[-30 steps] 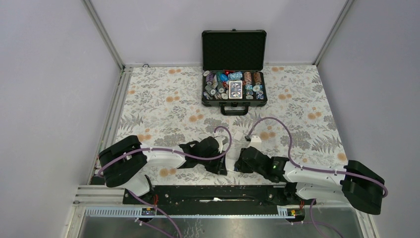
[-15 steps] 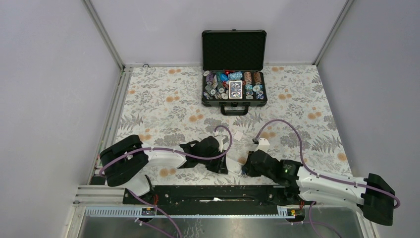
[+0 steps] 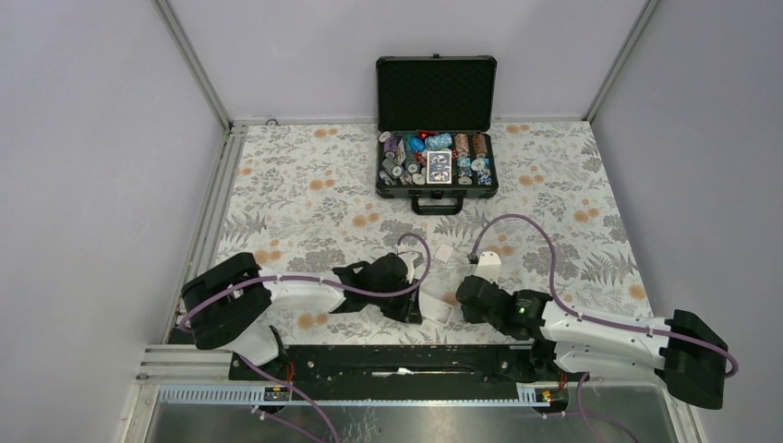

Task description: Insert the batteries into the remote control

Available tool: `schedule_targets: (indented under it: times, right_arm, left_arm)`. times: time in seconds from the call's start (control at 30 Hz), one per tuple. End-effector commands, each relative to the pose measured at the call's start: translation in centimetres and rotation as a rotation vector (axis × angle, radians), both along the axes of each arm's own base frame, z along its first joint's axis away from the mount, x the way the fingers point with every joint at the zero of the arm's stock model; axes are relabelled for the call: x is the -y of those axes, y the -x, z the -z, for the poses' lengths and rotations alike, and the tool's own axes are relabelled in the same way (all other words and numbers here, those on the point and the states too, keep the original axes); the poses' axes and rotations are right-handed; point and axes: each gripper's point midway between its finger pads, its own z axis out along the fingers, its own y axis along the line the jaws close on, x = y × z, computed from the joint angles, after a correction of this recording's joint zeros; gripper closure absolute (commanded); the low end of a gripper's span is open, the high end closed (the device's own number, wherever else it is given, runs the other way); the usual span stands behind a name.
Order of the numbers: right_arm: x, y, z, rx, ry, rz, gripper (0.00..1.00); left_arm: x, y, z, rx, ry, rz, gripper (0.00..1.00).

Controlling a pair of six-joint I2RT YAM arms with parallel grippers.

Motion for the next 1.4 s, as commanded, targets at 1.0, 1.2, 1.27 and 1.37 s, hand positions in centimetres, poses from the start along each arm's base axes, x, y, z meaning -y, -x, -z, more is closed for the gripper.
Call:
schedule_targets:
  times: [1.0,1.2,1.27,1.37]
  right_arm:
    - [0.2,-0.2,1.5,-0.019,0.041,0.019,0.65]
    - [0.3,0.5,1.8,-0.06,0.038,0.02,0.67]
    - [0.3,0.7,1.9,-0.073,0.05,0.017,0.67]
    - [0.3,0.8,2.0,-0.083,0.059,0.016,0.67]
  left_arm:
    - [0.7,-9.1,-1.6,0.145,-0.114,-0.085,0.6]
    - [-0.5,-8.0,0.2,0.106,-0.141,-0.086,0.63]
    - [-0.7,-7.6,0.6,0.092,-0.139,-0.085,0.64]
    - [-1.3,-7.0,1.0,0.077,-0.141,-0.089,0.65]
